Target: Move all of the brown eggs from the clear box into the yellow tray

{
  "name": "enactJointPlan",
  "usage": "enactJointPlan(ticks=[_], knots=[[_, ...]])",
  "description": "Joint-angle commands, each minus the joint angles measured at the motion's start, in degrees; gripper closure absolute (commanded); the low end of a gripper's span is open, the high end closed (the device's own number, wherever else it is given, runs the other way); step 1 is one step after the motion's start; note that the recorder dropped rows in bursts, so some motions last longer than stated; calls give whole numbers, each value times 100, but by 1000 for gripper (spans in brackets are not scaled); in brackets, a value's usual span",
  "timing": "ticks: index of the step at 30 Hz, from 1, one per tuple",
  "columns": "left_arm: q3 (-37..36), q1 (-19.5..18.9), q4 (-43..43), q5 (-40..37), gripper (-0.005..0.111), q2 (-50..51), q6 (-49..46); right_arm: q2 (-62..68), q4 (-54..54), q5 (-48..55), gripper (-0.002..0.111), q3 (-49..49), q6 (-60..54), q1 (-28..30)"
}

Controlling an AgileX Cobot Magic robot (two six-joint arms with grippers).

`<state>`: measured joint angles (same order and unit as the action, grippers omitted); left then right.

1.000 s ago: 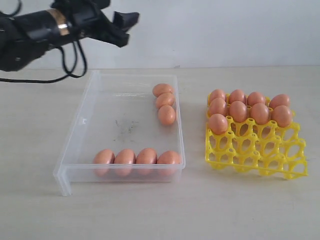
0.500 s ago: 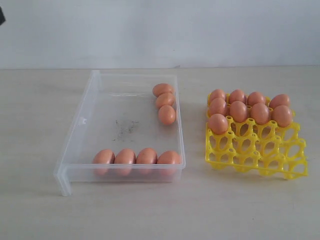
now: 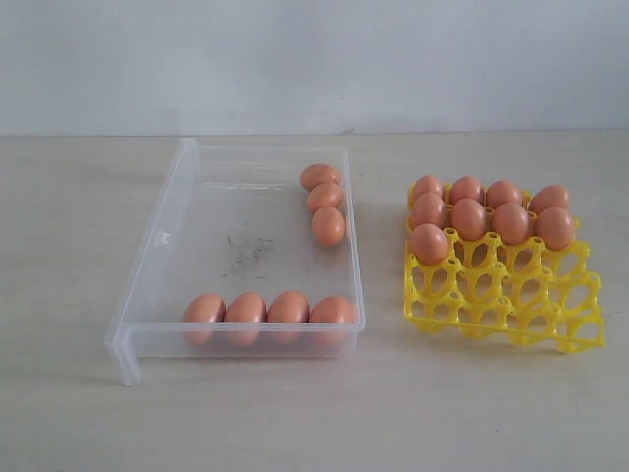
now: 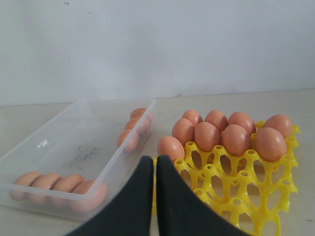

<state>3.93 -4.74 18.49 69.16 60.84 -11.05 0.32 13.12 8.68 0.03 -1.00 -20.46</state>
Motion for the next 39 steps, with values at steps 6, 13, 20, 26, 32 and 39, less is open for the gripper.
enactJointPlan(ticks=[6,13,20,26,32,39], knots=[[-372,-11,-5981,-733,103,-20,1217,-32,-3,-22,108,-3,-18,-6],[-388,-11,-6997,-1123,103,-20,1882,-32,-3,-22,108,-3,-18,-6],[-388,-11,-6997,-1078,103,-20,1894,-32,-3,-22,108,-3,-18,-6],[-388,-1,-6984,-1056,103,5,1867,-32,-3,-22,108,-3,-18,-6],[-382,7,-5253,-1758,103,-926,2242,-32,-3,-22,108,-3,-18,-6],[-393,7,-3765,-5449,103,-3880,3564,-32,-3,-22,108,-3,-18,-6]])
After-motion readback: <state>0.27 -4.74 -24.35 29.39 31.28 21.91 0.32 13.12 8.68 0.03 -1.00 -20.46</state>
